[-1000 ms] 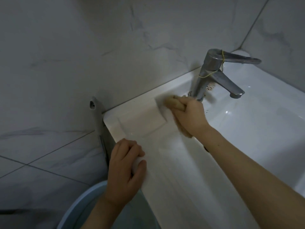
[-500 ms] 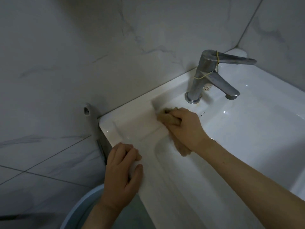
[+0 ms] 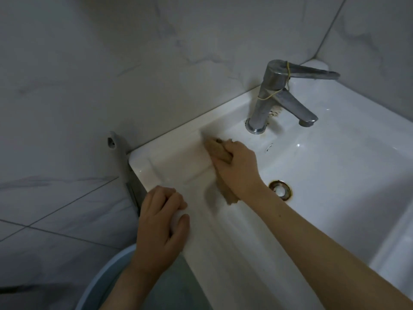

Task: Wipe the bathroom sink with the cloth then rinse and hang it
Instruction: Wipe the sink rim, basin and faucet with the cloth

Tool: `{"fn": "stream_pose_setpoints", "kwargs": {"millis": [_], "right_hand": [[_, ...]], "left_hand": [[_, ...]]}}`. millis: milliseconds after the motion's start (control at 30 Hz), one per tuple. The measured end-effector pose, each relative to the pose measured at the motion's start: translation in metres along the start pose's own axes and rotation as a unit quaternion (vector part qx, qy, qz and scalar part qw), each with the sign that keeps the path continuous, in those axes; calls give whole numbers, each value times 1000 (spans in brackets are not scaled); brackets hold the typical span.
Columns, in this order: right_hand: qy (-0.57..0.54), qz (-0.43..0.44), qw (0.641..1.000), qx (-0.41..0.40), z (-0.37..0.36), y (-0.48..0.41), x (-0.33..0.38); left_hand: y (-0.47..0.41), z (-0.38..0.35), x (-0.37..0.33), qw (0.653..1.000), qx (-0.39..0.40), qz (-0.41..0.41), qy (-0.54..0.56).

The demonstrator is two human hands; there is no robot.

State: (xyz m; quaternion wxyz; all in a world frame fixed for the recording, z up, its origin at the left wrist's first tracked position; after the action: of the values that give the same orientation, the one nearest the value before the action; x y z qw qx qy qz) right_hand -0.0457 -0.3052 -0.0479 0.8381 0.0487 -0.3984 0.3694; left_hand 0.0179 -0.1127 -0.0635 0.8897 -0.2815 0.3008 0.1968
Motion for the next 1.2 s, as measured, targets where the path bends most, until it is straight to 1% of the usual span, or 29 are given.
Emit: {"fn": "stream_pose_setpoints", "kwargs": {"millis": [67,133,200,267,333,367,400,467,533,633,700,767,833,900,1067,1200], "right_hand": [[-1,36,999,17,9,14,-4],[3,40,999,21,23,10,-13],[9,-10,1000,-16,39,-12,-33],[28,-21,998,-55,51,-29,-42],[7,-29,997,-76,46,-28,-38],[-3,-38,997,-71,35,-20,-33],[-5,-28,998,-57,23,-7,-22],[7,33,999,0,2,17,-3],[10,56,998,27,12,12,-4],[25,-8,1000,-16,47,-27,-34],[19,-43,998,-33,47,-41,-45],[0,-51,998,-39,28,-43,-37],[-6,-35,998,-42,10,-40,-21],[8,-28,999,-31,0,-38,-11],[-28,-28,998,38,-7,-16,-5],[-89,-81,992,40,8,23,-6]], "left_hand": [[0,-1,1,1000,1,-3,-5],[0,-1,2,1000,0,-4,-9],[0,-2,2,1000,0,-3,-8],[1,-2,2,1000,2,-3,-12],[1,-1,1,1000,-1,1,-10],[1,-1,0,1000,-4,1,-9],[0,-1,0,1000,-5,0,-11],[1,-1,0,1000,-6,-3,-15],[1,0,1,1000,-7,-4,-20],[1,0,1,1000,-3,-5,-15],[2,-1,1,1000,-4,0,-8],[2,-1,1,1000,-6,7,-3],[2,-1,1,1000,-7,7,-6],[3,-1,1,1000,1,6,-11],[2,-1,1,999,30,11,-31],[0,6,-4,994,91,-17,-64]]}}
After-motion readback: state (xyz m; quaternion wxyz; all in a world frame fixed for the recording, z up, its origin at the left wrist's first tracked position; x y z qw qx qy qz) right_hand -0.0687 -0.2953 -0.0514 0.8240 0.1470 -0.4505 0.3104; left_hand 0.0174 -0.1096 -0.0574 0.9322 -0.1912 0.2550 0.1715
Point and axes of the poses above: each hand's wrist, its own y-axis away from the middle knuckle, its own z-axis out of the back of the hand, x = y × z, the point moved 6 cm from there along -y, towards the middle knuckle, and after that the axes turned 1 degree about z, right-handed, at the moved point
